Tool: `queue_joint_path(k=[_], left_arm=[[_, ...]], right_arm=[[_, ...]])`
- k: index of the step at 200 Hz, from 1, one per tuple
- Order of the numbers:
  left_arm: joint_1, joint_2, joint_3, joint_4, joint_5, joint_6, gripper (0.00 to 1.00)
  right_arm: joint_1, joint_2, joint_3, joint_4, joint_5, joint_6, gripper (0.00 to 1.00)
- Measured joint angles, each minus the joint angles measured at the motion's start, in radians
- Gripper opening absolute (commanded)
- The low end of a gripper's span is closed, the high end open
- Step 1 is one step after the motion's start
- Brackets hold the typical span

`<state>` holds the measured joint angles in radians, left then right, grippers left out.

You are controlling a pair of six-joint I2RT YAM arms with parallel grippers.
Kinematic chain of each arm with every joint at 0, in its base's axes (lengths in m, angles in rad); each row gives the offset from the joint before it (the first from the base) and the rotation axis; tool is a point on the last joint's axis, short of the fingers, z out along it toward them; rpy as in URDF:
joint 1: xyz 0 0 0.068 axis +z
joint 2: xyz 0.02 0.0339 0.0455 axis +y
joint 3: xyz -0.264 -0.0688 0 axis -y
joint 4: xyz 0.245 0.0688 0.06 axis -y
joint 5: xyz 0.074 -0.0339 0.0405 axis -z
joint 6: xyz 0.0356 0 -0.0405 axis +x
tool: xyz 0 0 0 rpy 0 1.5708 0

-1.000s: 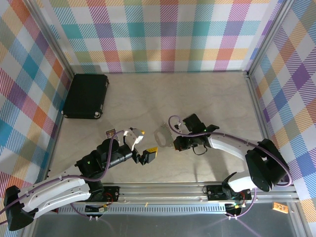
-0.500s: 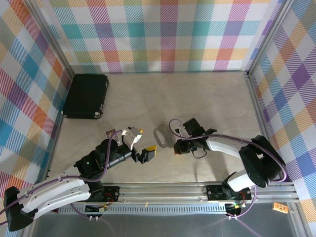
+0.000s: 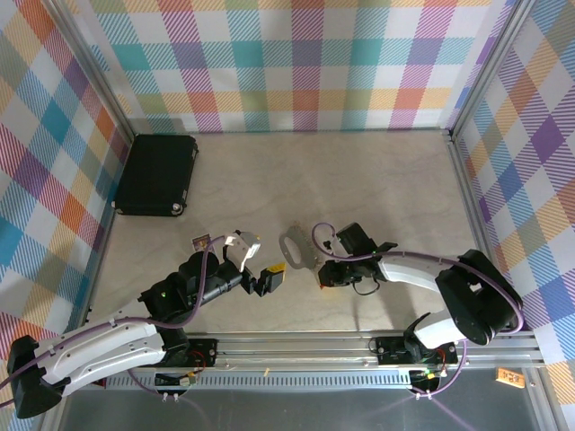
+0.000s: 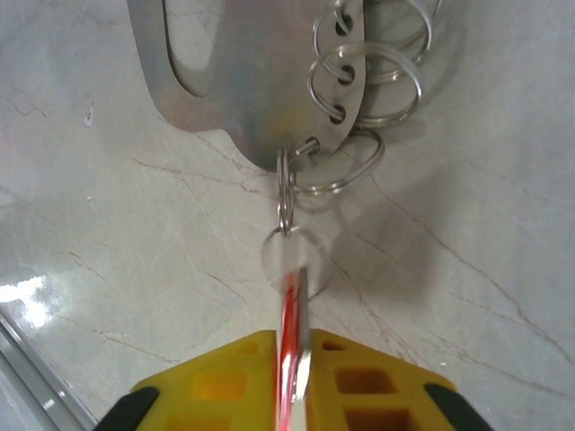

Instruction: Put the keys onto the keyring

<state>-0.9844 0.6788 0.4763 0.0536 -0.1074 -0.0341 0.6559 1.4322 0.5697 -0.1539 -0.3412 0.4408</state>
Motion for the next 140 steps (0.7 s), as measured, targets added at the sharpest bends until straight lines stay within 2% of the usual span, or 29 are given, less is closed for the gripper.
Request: queue_joint_path(k=[54,77,112,140], left_arm=[[0.000,0.000,0.000,-0.002,-0.027,-0.003,1.00],[0.000,0.000,0.000,-0.004,-0.049,-0.007,1.00],[0.003,0.000,0.013,-0.055,-0.147,-0.030,1.00],[0.018,0.000,0.022,-0.092,-0.240,-0.054,1.00]], right_arm=[[0.006,-0.066,-0.020,-0.012,0.019,0.021,0.36],[0.006,-0.127,-0.020,-0.031,0.038,0.018,0.47],[0.006,-0.251,-0.020,-0.082,0.095,0.011,0.60],[0.006,-0.348,-0.016,-0.136,0.163,-0.013,0.76]])
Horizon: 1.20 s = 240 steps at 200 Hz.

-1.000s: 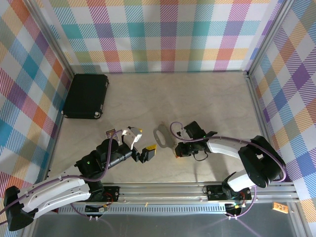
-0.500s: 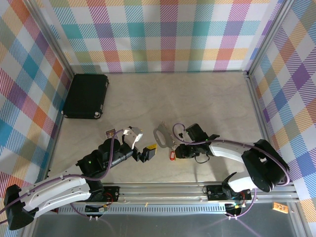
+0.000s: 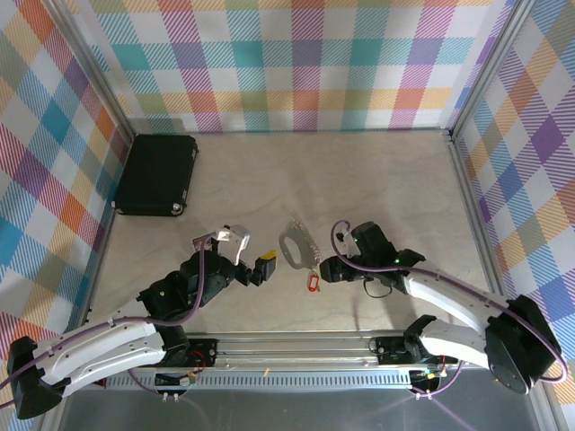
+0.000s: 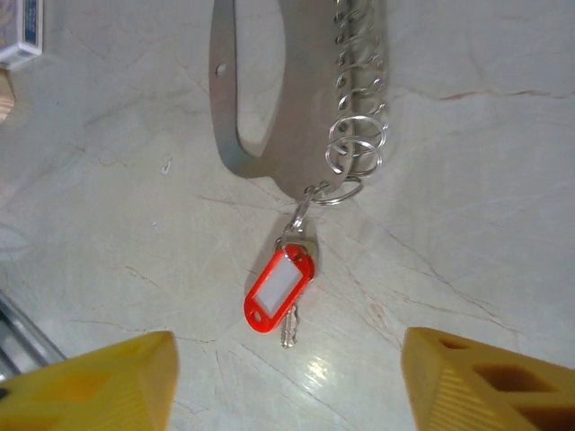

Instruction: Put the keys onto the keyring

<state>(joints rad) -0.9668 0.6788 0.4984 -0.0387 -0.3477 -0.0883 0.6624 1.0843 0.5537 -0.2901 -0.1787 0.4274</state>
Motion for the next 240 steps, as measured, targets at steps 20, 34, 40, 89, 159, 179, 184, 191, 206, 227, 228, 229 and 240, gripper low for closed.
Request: queue_joint_path(k=[20,34,40,89,159,179,184,191,206,227,228,229,240], left_arm=[[0.029,0.000,0.002,-0.021,-0.063,-0.026,1.00],[0.052,0.000,0.002,-0.036,-0.103,-0.042,1.00],[0.063,0.000,0.002,-0.042,-0.119,-0.048,1.00],[0.167,-0.003,-0.010,-0.060,-0.278,-0.082,1.00],[0.289,-0.036,-0.129,0.017,-0.433,-0.058,1.00],[0.320,-0.035,-0.160,0.056,-0.474,-0.037,1.00],[0.327,-0.035,-0.166,0.067,-0.482,-0.031,1.00],[0.336,-0.033,-0.175,0.085,-0.492,-0.023,1.00],[0.360,-0.025,-0.194,0.124,-0.513,-0.003,1.00],[0.395,-0.001,-0.215,0.179,-0.528,0.026,1.00],[0.397,0.000,-0.216,0.181,-0.529,0.027,1.00],[0.399,0.002,-0.217,0.184,-0.529,0.028,1.00],[0.421,0.017,-0.229,0.214,-0.530,0.037,1.00]], right_arm=[[0.000,-0.053,0.013,-0.034,0.062,-0.025,0.91],[-0.001,-0.079,0.023,-0.047,0.106,-0.044,0.99],[-0.002,-0.087,0.026,-0.049,0.124,-0.053,0.99],[-0.049,-0.132,0.029,-0.051,0.264,-0.096,0.99],[-0.167,-0.250,-0.011,0.010,0.468,-0.115,0.99],[-0.198,-0.263,-0.034,0.033,0.530,-0.119,0.99],[-0.204,-0.263,-0.038,0.040,0.549,-0.122,0.99],[-0.212,-0.263,-0.044,0.052,0.575,-0.124,0.99],[-0.223,-0.265,-0.061,0.085,0.625,-0.138,0.99],[-0.232,-0.282,-0.100,0.138,0.689,-0.164,0.99],[-0.232,-0.282,-0.102,0.140,0.692,-0.164,0.99],[-0.232,-0.284,-0.105,0.144,0.697,-0.166,0.99],[-0.237,-0.298,-0.133,0.175,0.732,-0.180,0.99]])
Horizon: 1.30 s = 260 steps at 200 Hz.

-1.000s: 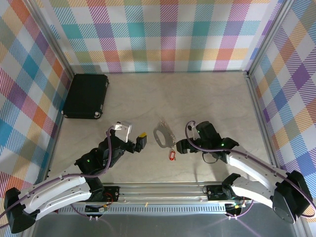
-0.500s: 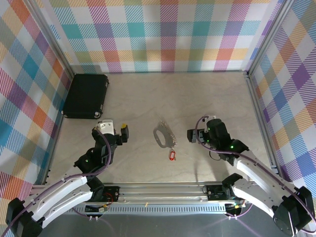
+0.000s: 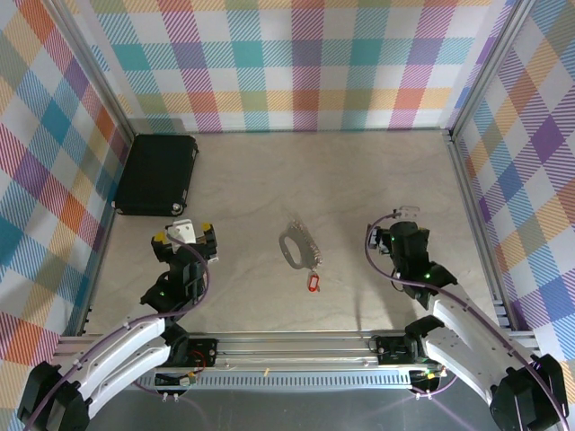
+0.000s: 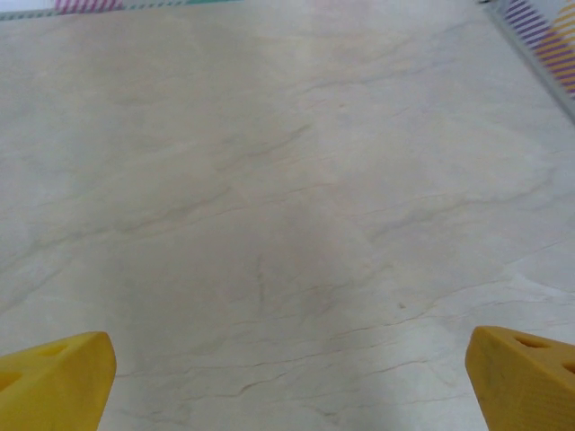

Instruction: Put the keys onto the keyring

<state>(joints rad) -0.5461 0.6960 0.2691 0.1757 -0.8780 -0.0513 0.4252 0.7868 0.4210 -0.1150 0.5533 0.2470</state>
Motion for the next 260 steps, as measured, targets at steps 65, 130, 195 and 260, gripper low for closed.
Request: queue_joint_path(k=[65,130,195,260], left_arm=[[0.103,0.130,-0.060,0.143,0.016,0.015,1.00],[0.170,0.268,-0.076,0.287,0.080,0.023,1.00],[0.238,0.430,-0.070,0.431,0.155,0.035,1.00],[0.294,0.577,-0.042,0.598,0.228,0.050,1.00]], right_arm=[[-0.046,-0.025,-0.076,0.117,0.079,-0.084,0.99],[-0.081,0.070,-0.180,0.282,0.083,-0.147,0.99],[-0.137,0.221,-0.192,0.520,0.082,-0.202,0.99],[-0.172,0.409,-0.190,0.761,0.045,-0.260,0.99]])
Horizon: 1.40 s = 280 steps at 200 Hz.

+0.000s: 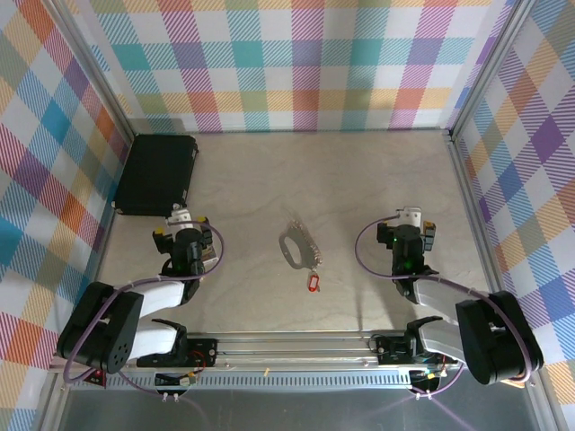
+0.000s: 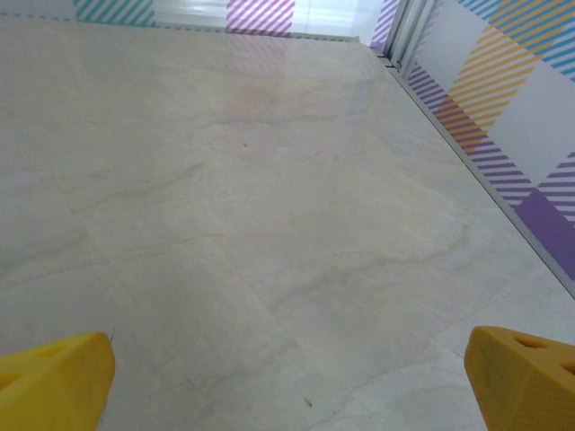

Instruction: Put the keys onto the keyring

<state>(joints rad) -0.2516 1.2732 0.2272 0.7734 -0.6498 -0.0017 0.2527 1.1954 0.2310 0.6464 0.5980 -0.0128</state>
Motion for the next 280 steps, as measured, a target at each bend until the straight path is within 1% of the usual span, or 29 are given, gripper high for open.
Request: queue_joint_path(k=[44,76,94,115,152,177,194,212,229,280], left_arm=[[0.055,0.058,0.005,0.082,0.068,-0.001,1.00],[0.085,0.167,0.014,0.185,0.118,-0.006,1.00],[0.098,0.199,0.020,0.191,0.145,-0.008,1.00],[0.104,0.199,0.024,0.205,0.168,-0.009,1.00],[0.107,0.205,0.036,0.209,0.212,-0.008,1.00],[0.113,0.226,0.057,0.204,0.259,-0.006,1.00],[0.125,0.277,0.078,0.235,0.285,-0.005,1.00],[0.143,0.297,0.084,0.212,0.302,-0.007,1.00],[0.152,0.299,0.087,0.212,0.317,-0.009,1.00],[0.154,0.303,0.136,0.168,0.346,-0.009,1.00]], right_arm=[[-0.036,0.090,0.014,0.114,-0.051,-0.011,0.99],[-0.081,0.160,0.037,0.195,-0.113,-0.003,0.99],[-0.096,0.234,0.053,0.244,-0.132,-0.003,0.99],[-0.097,0.274,0.080,0.233,-0.155,-0.003,0.99],[-0.102,0.279,0.121,0.226,-0.185,-0.002,0.99],[-0.130,0.280,0.140,0.196,-0.227,0.008,0.99],[-0.157,0.283,0.157,0.171,-0.270,0.016,0.99],[-0.188,0.301,0.170,0.171,-0.340,0.025,0.99],[-0.209,0.334,0.167,0.187,-0.378,0.033,0.99],[-0.214,0.343,0.163,0.191,-0.419,0.039,0.99]])
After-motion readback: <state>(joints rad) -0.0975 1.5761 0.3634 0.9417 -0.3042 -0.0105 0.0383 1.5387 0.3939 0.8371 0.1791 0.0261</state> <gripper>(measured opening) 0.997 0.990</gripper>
